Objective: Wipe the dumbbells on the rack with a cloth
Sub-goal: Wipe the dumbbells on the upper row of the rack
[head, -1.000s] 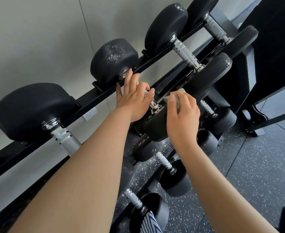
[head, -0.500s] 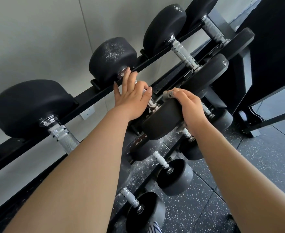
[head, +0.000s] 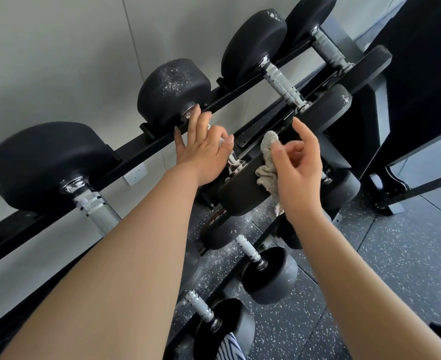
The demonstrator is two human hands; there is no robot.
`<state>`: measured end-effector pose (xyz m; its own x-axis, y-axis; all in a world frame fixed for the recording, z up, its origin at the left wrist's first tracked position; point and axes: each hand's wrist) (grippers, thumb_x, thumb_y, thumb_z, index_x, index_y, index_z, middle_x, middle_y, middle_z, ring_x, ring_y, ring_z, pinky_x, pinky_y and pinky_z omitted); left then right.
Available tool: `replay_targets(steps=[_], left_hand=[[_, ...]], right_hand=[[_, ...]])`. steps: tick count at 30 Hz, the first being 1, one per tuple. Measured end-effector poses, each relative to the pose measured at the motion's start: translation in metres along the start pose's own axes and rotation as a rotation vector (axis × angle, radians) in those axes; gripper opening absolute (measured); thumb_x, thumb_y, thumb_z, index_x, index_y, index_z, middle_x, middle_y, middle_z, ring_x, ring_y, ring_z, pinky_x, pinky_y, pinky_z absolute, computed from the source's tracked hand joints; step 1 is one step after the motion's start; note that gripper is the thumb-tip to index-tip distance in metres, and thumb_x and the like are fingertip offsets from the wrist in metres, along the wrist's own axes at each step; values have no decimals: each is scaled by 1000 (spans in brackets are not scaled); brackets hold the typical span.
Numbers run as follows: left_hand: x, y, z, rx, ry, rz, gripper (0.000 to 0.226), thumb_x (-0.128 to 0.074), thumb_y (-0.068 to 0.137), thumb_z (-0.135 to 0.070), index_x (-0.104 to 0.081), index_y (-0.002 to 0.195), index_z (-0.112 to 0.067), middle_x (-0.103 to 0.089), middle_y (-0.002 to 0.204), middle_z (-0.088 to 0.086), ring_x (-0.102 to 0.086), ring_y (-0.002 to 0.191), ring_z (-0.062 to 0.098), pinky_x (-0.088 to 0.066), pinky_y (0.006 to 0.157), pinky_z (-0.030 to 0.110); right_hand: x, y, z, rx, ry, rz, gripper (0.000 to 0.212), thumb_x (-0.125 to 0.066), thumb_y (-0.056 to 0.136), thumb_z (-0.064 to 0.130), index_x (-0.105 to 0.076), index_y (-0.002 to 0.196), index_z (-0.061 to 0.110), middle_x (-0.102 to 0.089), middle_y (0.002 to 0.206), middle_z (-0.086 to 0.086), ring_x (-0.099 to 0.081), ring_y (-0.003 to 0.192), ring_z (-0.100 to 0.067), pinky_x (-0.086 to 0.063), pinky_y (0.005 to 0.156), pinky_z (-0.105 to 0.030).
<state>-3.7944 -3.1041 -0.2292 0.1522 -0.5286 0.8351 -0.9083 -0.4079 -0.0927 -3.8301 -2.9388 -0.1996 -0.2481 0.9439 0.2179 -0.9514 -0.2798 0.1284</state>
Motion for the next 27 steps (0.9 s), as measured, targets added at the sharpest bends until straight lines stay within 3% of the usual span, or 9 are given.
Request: replay_targets(steps=[4, 6, 8, 9, 11, 15, 19, 24, 27], left_hand=[[0, 1, 0, 7, 13, -2, 19, -21, 101, -43, -36, 102, -31, 12, 158, -1, 32, 140, 12, 13, 114, 55], [-1, 1, 0, 7, 15, 0, 19, -21, 102, -43, -35, 102, -31, 12, 158, 0, 32, 140, 13, 13, 114, 55], [-1, 2, 0, 3, 14, -4, 19, -21, 102, -44, -36, 102, -31, 11, 158, 0, 31, 140, 13, 13, 114, 54], [-1, 1, 0, 2, 10, -8, 19, -22, 102, -43, -36, 102, -31, 11, 158, 0, 31, 140, 13, 13, 114, 54], [-2, 1, 0, -2, -10, -19, 19, -23, 102, -42, -38, 101, -30, 9, 158, -1, 30, 141, 12, 13, 115, 53], [-1, -1, 1, -10, -30, -29, 19, -25, 102, -41, -39, 101, -29, 9, 159, -1, 29, 141, 11, 13, 114, 54], [-2, 0, 0, -7, -17, -36, 18, -25, 102, -41, -39, 101, -30, 9, 159, 0, 29, 141, 12, 13, 114, 54], [-1, 0, -1, 1, -27, -25, 18, -25, 101, -42, -39, 101, -30, 9, 159, 0, 29, 141, 12, 14, 114, 54], [-3, 1, 1, -9, -31, -34, 17, -26, 101, -42, -38, 100, -30, 8, 159, 0, 29, 141, 12, 13, 114, 54]], right_hand=[[-12, 16, -1, -261, -283, 110, 70, -70, 75, 40, -44, 140, 39, -36, 143, 6, -37, 133, -14, -36, 111, -42], [-12, 19, 3, -313, -295, 189, 52, -68, 74, 53, -61, 118, 26, -54, 130, -2, -56, 116, -19, -48, 101, -49], [-11, 14, 5, -260, -284, 191, 30, -60, 90, 48, -64, 96, 19, -66, 95, -9, -66, 90, -24, -55, 86, -52], [-11, 10, 5, -207, -312, 163, 28, -53, 95, 46, -64, 92, 21, -66, 91, -5, -66, 91, -23, -53, 88, -51], [-12, -1, 4, -90, -360, 104, 28, -46, 101, 43, -68, 102, 26, -61, 104, 10, -59, 107, -15, -45, 100, -46], [-17, -20, -8, 93, -430, 64, 35, -42, 104, 35, -68, 119, 19, -57, 134, 4, -42, 130, -20, -29, 109, -32], [-16, -22, -22, 264, -438, 31, 35, -50, 98, 39, -69, 116, 16, -60, 128, 4, -45, 127, -16, -37, 108, -47], [-12, -9, -23, 205, -220, 36, 28, -53, 99, 33, -71, 111, 16, -65, 116, 11, -55, 122, -13, -42, 105, -47], [-12, -16, -27, 380, -332, 61, 31, -52, 98, 35, -72, 107, 13, -69, 115, 7, -53, 127, -12, -35, 111, -41]])
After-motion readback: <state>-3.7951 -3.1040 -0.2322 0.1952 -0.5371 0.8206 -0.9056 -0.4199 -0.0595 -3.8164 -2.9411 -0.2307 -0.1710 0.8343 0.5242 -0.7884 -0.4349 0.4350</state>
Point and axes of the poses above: each hand's wrist, its own y-axis towards the middle knuckle, its own x-axis out of the back of the hand, z = x × y
